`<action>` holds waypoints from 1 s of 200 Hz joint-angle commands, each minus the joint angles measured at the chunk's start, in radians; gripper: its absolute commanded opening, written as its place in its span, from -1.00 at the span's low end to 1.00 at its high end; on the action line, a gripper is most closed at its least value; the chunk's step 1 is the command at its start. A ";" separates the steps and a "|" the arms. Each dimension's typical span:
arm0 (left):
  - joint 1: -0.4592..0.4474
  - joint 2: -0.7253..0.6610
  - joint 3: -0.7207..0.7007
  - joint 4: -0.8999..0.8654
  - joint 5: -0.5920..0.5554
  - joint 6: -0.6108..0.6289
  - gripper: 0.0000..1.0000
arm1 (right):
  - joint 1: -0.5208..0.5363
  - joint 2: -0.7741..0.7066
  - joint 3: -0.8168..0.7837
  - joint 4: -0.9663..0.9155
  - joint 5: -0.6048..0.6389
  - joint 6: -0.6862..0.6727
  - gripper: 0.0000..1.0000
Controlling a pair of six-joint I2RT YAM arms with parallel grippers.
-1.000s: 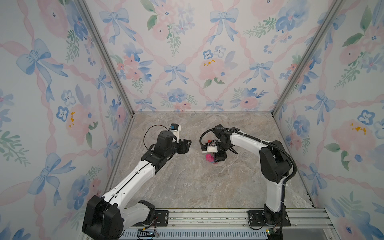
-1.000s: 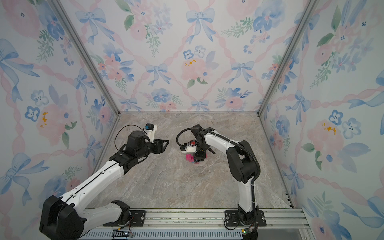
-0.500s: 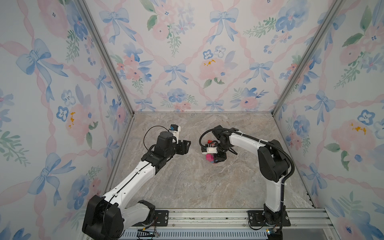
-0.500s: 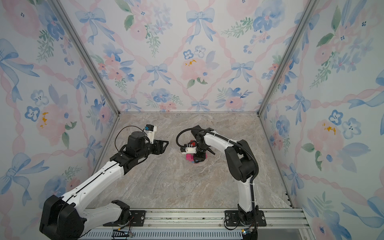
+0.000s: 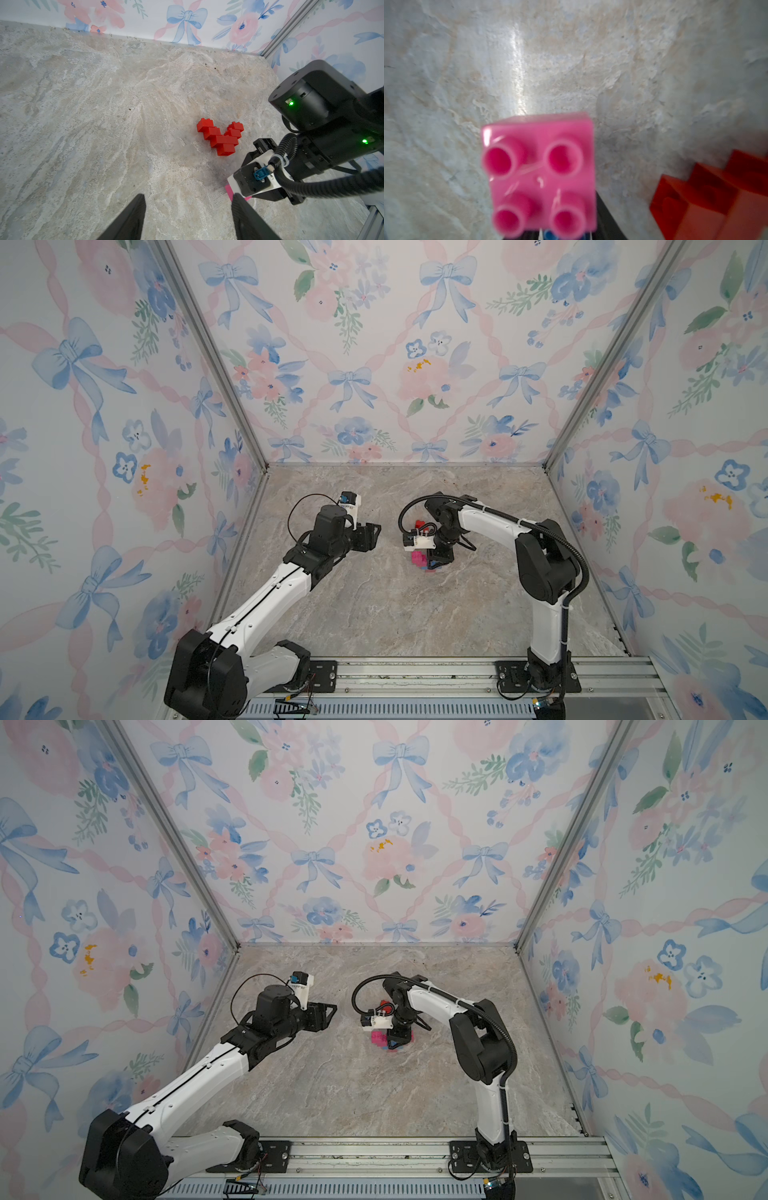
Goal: Assemble the letter v with lego
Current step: Pick up the lego brick from the center of the board, then place the lego brick at the center of the board.
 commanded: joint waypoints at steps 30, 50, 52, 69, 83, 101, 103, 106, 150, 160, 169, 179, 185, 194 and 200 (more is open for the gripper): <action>0.007 0.006 -0.014 0.010 -0.002 0.019 0.38 | 0.014 0.003 -0.005 -0.162 -0.147 -0.011 -0.29; 0.008 0.020 -0.012 0.012 0.004 0.018 0.38 | 0.015 -0.006 -0.025 -0.177 -0.184 -0.023 -0.29; 0.007 0.021 -0.011 0.014 0.005 0.018 0.38 | 0.015 -0.007 -0.027 -0.179 -0.188 -0.024 -0.29; 0.007 0.037 -0.006 0.016 0.018 0.017 0.38 | 0.011 0.001 -0.030 -0.202 -0.205 -0.035 -0.28; 0.007 0.046 -0.003 0.021 0.030 0.015 0.38 | 0.008 0.027 -0.014 -0.237 -0.206 -0.042 -0.27; 0.008 0.058 -0.001 0.024 0.038 0.014 0.38 | -0.001 0.054 0.002 -0.260 -0.216 -0.051 -0.27; 0.008 0.059 -0.001 0.025 0.039 0.014 0.38 | -0.002 0.056 0.003 -0.260 -0.215 -0.051 -0.27; 0.008 0.060 -0.001 0.026 0.039 0.014 0.37 | -0.004 0.058 0.004 -0.259 -0.217 -0.051 -0.27; 0.007 0.074 -0.001 0.035 0.049 0.011 0.38 | -0.019 0.090 0.046 -0.293 -0.206 -0.075 -0.16; 0.008 0.075 -0.002 0.036 0.051 0.009 0.38 | -0.023 0.110 0.070 -0.318 -0.197 -0.083 -0.14; 0.008 0.077 -0.003 0.037 0.051 0.008 0.38 | -0.027 0.128 0.091 -0.336 -0.194 -0.086 -0.11; 0.007 0.078 -0.004 0.040 0.053 0.008 0.38 | -0.031 0.140 0.106 -0.344 -0.189 -0.091 -0.05; 0.007 0.077 -0.006 0.039 0.054 0.008 0.38 | -0.035 0.142 0.115 -0.343 -0.186 -0.091 -0.03; 0.007 0.075 -0.008 0.041 0.054 0.008 0.38 | -0.043 0.142 0.127 -0.337 -0.183 -0.089 0.01; 0.008 0.073 -0.010 0.040 0.053 0.008 0.38 | -0.049 0.140 0.133 -0.330 -0.178 -0.086 0.06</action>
